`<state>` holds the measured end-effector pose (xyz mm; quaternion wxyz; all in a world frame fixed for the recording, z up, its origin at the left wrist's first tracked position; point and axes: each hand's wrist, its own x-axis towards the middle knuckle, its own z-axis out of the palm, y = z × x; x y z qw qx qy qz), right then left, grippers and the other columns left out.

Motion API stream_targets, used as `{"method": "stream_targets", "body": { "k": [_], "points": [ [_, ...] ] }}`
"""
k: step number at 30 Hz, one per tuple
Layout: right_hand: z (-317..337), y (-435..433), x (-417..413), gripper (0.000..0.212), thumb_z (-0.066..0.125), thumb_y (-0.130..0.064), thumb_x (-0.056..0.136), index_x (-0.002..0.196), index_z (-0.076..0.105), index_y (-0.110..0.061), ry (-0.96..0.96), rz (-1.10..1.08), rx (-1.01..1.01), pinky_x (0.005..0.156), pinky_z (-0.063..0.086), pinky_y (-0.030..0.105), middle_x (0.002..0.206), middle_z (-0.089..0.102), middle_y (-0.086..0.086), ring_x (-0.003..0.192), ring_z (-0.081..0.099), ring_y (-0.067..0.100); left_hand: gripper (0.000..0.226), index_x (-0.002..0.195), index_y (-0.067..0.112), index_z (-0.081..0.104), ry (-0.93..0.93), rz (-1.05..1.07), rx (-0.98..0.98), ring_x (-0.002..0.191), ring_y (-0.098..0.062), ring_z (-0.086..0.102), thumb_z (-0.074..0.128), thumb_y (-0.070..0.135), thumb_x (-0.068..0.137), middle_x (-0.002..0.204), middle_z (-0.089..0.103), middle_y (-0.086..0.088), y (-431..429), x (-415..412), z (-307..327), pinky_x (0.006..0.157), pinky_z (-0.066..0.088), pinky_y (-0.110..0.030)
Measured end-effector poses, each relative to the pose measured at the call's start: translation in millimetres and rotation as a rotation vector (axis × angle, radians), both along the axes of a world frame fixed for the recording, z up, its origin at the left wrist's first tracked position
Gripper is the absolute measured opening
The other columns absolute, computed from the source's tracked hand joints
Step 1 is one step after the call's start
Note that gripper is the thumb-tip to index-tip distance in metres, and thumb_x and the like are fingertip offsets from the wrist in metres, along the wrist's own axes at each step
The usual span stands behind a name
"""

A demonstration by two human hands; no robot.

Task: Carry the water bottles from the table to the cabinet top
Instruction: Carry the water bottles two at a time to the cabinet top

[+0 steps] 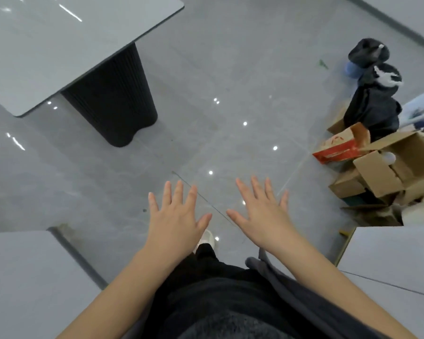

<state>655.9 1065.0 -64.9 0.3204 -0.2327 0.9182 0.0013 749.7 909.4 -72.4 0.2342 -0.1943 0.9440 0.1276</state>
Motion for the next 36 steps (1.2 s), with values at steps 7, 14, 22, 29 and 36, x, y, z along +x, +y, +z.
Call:
{"method": "stream_targets", "body": {
  "k": [7, 14, 22, 29, 36],
  "points": [
    [3.2, -38.1, -87.2, 0.075, 0.028, -0.063, 0.096, 0.155, -0.009, -0.035, -0.021, 0.054, 0.006, 0.117, -0.009, 0.060, 0.164, -0.017, 0.002, 0.149, -0.021, 0.029, 0.073, 0.155, 0.024, 0.001, 0.024, 0.051, 0.015, 0.150, -0.028, -0.009, 0.023, 0.061, 0.096, 0.163, -0.002, -0.006, -27.5, -79.8, 2.5, 0.118, 0.000, -0.055],
    [-4.9, -95.3, -182.1, 0.074, 0.029, -0.063, 0.097, 0.155, -0.008, -0.036, -0.034, 0.059, -0.003, 0.116, -0.010, 0.061, 0.164, -0.016, 0.002, 0.149, -0.021, 0.030, 0.073, 0.155, 0.024, 0.001, 0.040, 0.082, 0.030, 0.150, -0.028, -0.009, 0.023, 0.061, 0.096, 0.163, -0.001, -0.007, -86.8, -173.0, -5.4, 0.118, 0.000, -0.055],
    [1.6, -181.3, -308.5, 0.074, 0.030, -0.062, 0.097, 0.155, -0.007, -0.036, -0.047, 0.053, 0.016, 0.117, -0.010, 0.061, 0.164, -0.016, 0.002, 0.149, -0.021, 0.029, 0.075, 0.155, 0.024, 0.002, 0.045, 0.054, 0.042, 0.150, -0.027, -0.007, 0.023, 0.062, 0.095, 0.163, 0.001, -0.007, -181.7, -302.6, -2.8, 0.118, 0.001, -0.055],
    [7.2, -242.8, -386.3, 0.075, 0.032, -0.061, 0.097, 0.155, -0.007, -0.035, -0.055, 0.091, 0.012, 0.117, -0.009, 0.061, 0.164, -0.016, 0.003, 0.149, -0.020, 0.030, 0.074, 0.155, 0.024, 0.002, 0.017, 0.087, 0.069, 0.150, -0.026, -0.007, 0.024, 0.062, 0.096, 0.163, 0.001, -0.006, -228.4, -374.0, 2.0, 0.118, 0.001, -0.054],
    [1.7, -303.8, -422.2, 0.075, 0.032, -0.061, 0.097, 0.155, -0.007, -0.035, -0.064, 0.320, 0.025, 0.116, -0.008, 0.062, 0.164, -0.016, 0.004, 0.149, -0.020, 0.031, 0.073, 0.155, 0.024, 0.006, -0.019, 0.285, 0.039, 0.150, -0.028, -0.005, 0.026, 0.061, 0.095, 0.163, 0.003, -0.007, -267.4, -375.6, -7.9, 0.117, 0.003, -0.056]
  ]
}}
